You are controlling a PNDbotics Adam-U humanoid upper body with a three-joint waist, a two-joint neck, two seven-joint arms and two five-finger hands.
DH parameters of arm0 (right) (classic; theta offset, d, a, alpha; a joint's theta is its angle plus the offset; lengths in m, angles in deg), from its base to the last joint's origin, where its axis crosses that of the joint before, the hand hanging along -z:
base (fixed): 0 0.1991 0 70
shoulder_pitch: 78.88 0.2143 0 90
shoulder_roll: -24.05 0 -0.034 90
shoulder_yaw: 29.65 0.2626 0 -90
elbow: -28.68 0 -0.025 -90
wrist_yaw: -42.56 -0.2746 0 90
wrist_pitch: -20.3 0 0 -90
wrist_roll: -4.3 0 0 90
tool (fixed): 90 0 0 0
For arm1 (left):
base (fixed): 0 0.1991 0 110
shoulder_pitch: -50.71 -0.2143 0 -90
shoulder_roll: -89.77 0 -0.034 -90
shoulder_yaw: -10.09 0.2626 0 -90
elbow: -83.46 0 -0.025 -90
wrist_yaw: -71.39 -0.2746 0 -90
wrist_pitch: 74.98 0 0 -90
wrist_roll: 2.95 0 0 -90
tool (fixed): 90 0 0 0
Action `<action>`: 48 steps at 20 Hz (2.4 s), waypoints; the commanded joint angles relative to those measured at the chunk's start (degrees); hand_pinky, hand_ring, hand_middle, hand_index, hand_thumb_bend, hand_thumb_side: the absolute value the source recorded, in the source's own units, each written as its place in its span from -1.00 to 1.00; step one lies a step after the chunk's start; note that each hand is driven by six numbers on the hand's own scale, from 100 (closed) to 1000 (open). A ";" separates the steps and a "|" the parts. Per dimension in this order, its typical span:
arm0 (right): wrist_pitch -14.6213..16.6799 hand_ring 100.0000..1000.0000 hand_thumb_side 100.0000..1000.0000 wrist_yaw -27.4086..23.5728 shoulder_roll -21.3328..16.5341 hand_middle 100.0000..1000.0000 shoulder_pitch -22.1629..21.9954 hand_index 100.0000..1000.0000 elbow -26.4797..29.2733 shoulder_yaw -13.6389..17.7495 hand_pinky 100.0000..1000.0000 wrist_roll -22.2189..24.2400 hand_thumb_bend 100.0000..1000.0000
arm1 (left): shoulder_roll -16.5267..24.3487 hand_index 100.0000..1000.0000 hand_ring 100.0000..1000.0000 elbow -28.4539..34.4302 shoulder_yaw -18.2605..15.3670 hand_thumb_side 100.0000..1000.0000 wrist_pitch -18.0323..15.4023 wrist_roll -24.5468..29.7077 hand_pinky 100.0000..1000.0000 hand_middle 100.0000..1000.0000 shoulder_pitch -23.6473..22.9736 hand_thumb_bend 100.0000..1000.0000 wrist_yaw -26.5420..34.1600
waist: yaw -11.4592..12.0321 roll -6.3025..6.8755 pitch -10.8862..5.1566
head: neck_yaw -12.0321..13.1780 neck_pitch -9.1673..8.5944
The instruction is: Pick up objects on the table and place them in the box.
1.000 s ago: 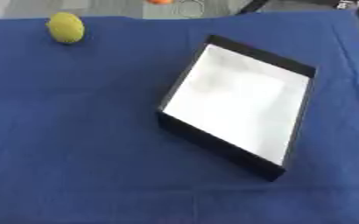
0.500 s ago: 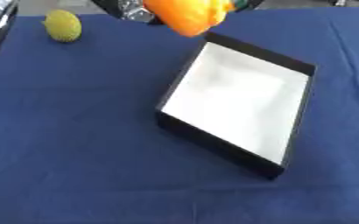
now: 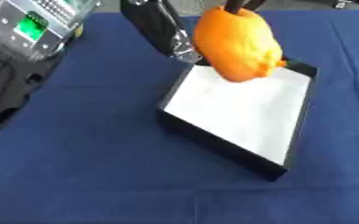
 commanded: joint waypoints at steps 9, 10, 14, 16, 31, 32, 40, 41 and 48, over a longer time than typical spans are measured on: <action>0.62 0.70 -0.06 -0.46 -2.82 0.62 1.57 0.62 -0.35 0.10 0.92 0.29 -1.00 | -4.43 -0.17 -0.16 -3.21 1.60 -1.00 -0.53 0.53 -0.11 -0.19 0.44 -0.29 -2.84 | -0.48 -0.24 -0.81 | -0.24 -0.08; 0.64 0.70 -0.06 -0.47 -2.84 0.62 1.56 0.62 -0.37 0.08 0.92 0.33 -1.00 | -4.72 -0.17 -0.16 -3.72 1.43 -1.00 -0.44 0.21 -0.11 -0.19 0.26 -0.29 -3.27 | -0.52 -0.26 -0.77 | -0.26 -0.08; 0.72 0.70 -0.06 -0.31 -2.96 0.62 1.34 0.62 -0.55 -0.06 0.92 0.69 -1.00 | -5.51 -0.16 -0.17 -6.75 0.50 -1.00 0.63 -2.11 -0.11 -0.19 -0.32 -0.29 -6.55 | -0.65 -0.25 -0.51 | -0.50 -0.08; 0.79 0.70 -0.06 -0.27 -2.99 0.62 1.32 0.62 -0.58 -0.10 0.92 0.82 -1.00 | -6.13 -0.16 -0.16 -8.76 0.25 -1.00 0.49 -3.11 -0.11 -0.19 -0.74 -0.27 -8.84 | -0.72 -0.22 -0.36 | -0.59 -0.08; 0.97 0.71 -0.07 -0.14 -2.37 0.62 1.67 0.62 -0.87 -0.65 0.92 1.80 -1.00 | -14.05 -0.19 -0.18 -27.36 -3.83 -1.00 -5.02 -13.07 -0.14 -0.21 -3.56 -0.48 -23.23 | -1.72 -0.57 0.96 | 0.10 -0.08; 0.96 0.71 -0.08 -0.16 -2.25 0.62 1.75 0.62 -0.88 -0.71 0.92 1.88 -1.00 | -14.78 -0.18 -0.18 -28.17 -4.07 -1.00 -5.20 -13.62 -0.14 -0.21 -3.76 -0.48 -23.94 | -1.84 -0.61 1.04 | 0.14 -0.08; 0.82 0.71 -0.08 0.25 -1.90 0.62 1.48 0.62 -1.40 -1.16 0.93 2.51 -1.00 | -17.16 -0.17 -0.17 -30.36 -4.39 -1.00 -6.62 -16.46 -0.13 -0.19 -3.66 -0.46 -26.88 | -2.33 -0.26 1.32 | 0.23 -0.08; 0.81 0.71 -0.08 0.28 -1.89 0.62 1.41 0.62 -1.47 -1.16 0.93 2.55 -1.00 | -17.19 -0.15 -0.17 -30.38 -4.41 -1.00 -6.60 -16.67 -0.12 -0.18 -3.64 -0.48 -27.00 | -2.35 -0.19 1.32 | 0.22 -0.08; 0.80 0.71 -0.08 0.20 -1.88 0.62 1.21 0.62 -1.68 -1.28 0.93 2.92 -1.00 | -16.93 0.22 0.05 -28.98 -3.97 -1.00 -5.52 -17.21 0.18 0.05 -3.16 -0.61 -26.52 | -2.38 0.00 1.20 | 0.06 -0.08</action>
